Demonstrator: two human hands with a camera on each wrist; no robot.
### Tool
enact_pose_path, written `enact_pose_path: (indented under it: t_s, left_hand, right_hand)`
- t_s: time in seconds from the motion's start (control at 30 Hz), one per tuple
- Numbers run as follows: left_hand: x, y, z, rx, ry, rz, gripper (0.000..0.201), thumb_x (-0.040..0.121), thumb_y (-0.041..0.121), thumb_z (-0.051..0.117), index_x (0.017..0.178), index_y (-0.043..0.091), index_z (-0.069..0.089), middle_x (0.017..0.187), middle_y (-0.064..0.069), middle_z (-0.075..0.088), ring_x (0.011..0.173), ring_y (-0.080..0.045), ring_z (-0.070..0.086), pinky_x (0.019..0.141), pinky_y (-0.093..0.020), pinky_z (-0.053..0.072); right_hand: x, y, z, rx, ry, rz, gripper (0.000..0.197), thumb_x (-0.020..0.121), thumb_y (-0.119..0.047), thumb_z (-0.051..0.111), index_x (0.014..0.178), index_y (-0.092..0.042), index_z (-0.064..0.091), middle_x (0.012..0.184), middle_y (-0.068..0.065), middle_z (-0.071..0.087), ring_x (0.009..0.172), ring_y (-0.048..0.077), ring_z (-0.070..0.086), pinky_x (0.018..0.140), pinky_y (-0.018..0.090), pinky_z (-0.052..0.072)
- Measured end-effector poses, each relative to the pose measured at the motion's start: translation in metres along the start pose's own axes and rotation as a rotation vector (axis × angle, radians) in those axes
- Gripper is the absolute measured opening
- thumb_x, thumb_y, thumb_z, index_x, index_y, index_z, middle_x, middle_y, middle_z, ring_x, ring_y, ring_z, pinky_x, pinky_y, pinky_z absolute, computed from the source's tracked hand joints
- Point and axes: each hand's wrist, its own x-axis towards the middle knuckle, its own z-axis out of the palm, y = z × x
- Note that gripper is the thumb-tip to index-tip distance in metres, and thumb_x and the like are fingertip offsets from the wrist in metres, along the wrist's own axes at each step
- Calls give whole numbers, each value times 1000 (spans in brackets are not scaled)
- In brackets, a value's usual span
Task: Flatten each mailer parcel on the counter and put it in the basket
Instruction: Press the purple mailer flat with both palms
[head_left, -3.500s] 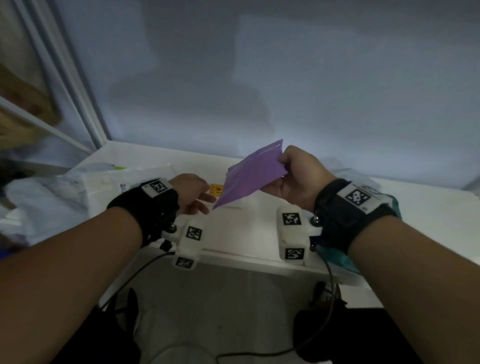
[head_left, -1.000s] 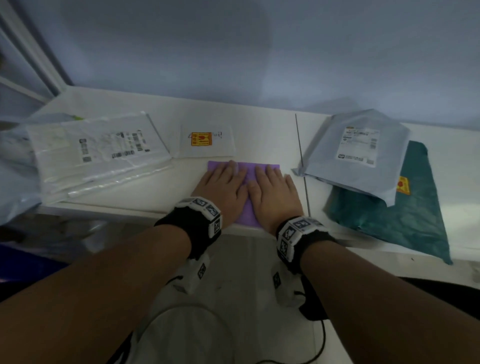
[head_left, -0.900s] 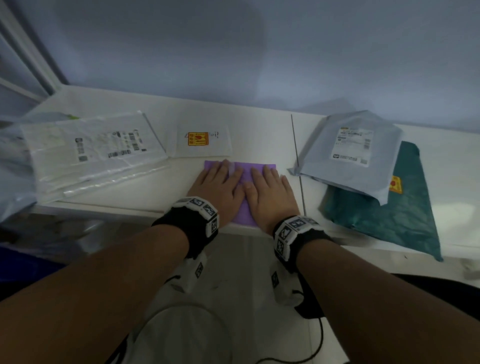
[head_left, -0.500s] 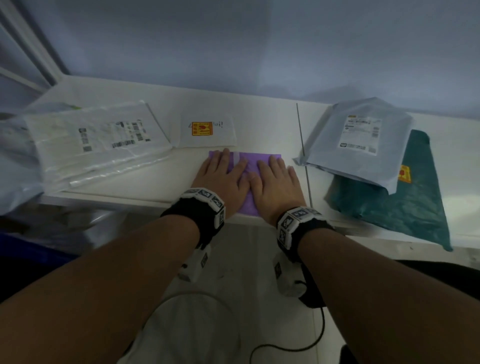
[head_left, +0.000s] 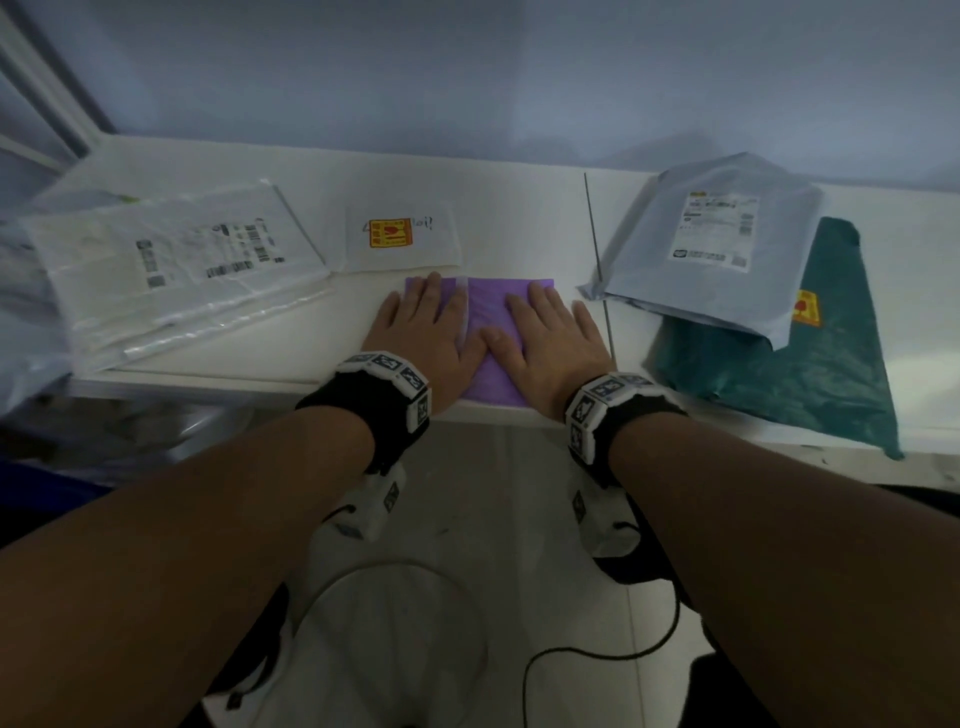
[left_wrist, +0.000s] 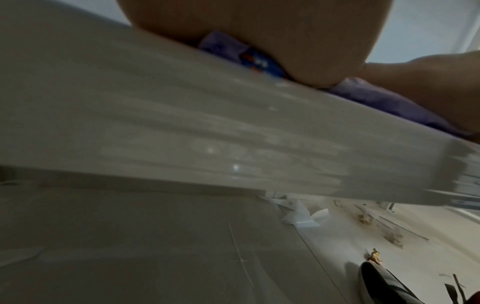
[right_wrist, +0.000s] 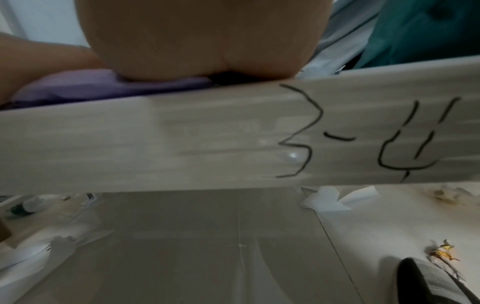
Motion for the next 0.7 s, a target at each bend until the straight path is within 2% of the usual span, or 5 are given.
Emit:
enact_pose_path:
  t_s: [0.2, 0.33, 0.43, 0.53, 0.7]
  left_hand:
    - [4, -5, 0, 41, -47, 24, 77, 90, 63, 0, 155, 22, 2, 161, -14, -1, 149, -29, 2, 121, -44, 3]
    - [4, -21, -6, 91, -137, 102, 85, 83, 77, -1, 154, 29, -5, 161, -9, -11, 149, -25, -5, 121, -41, 0]
    - [2, -33, -12, 113, -181, 146, 100, 66, 87, -8, 152, 35, -10, 161, -6, -14, 149, -21, -8, 120, -40, -1]
    - [2, -41, -14, 126, -217, 166, 107, 59, 95, -6, 150, 39, -13, 161, -3, -16, 149, -19, -10, 120, -40, -2]
    - [5, -39, -18, 136, -253, 160, 102, 64, 95, 6, 149, 42, -13, 160, -2, -19, 149, -19, -11, 120, -42, -2]
  right_hand:
    - [0, 6, -2, 5, -5, -37, 83, 88, -76, 7, 157, -30, 10, 165, 3, 3, 152, 18, 1, 122, 45, -3]
    - [-6, 15, -6, -25, -44, -81, 97, 76, -84, 0, 157, -30, 3, 165, -1, -1, 152, 13, -1, 122, 45, -4]
    - [-10, 22, -10, -42, -72, -102, 91, 86, -80, 15, 157, -27, 1, 165, -2, -4, 151, 12, -3, 122, 44, -5]
    - [-11, 25, -15, -41, -130, -114, 93, 86, -80, 22, 157, -25, -1, 165, -2, -6, 151, 11, -3, 122, 43, -5]
    - [-5, 24, -25, -70, -225, -109, 97, 84, -82, 23, 157, -25, -6, 165, -1, -9, 152, 15, -3, 122, 44, -2]
